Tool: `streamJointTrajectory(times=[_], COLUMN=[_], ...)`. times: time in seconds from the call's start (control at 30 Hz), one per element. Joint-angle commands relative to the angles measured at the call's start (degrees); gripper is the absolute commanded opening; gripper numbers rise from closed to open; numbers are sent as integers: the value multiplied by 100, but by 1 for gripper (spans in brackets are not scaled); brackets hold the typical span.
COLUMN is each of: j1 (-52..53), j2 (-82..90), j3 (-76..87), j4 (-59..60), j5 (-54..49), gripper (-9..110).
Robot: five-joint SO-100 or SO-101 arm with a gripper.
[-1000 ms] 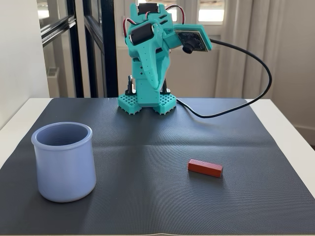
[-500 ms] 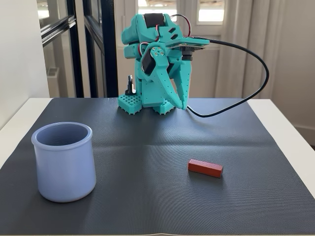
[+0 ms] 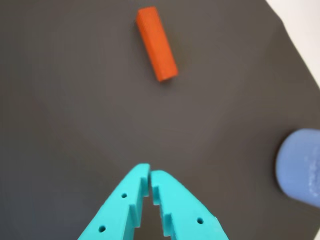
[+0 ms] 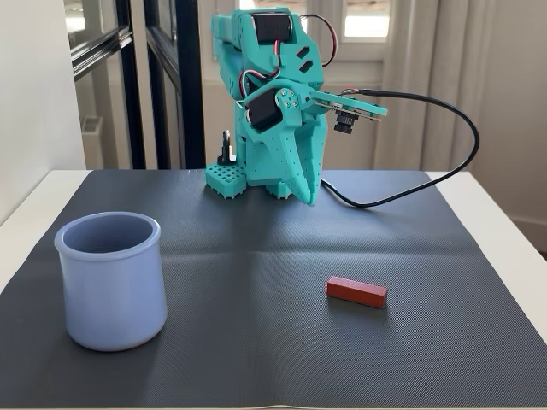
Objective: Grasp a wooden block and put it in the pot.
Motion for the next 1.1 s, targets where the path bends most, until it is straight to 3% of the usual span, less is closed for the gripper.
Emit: streamJointTrajectory(times=[0.0,0.53,1.07], j1=[-70,-756,-870], j2=[-844,-4447,-6548], j3=[-1002,-3094,-4518], j4=[-79,-352,-703], j5=[-439,-1828,-2496], gripper=[0,0,0])
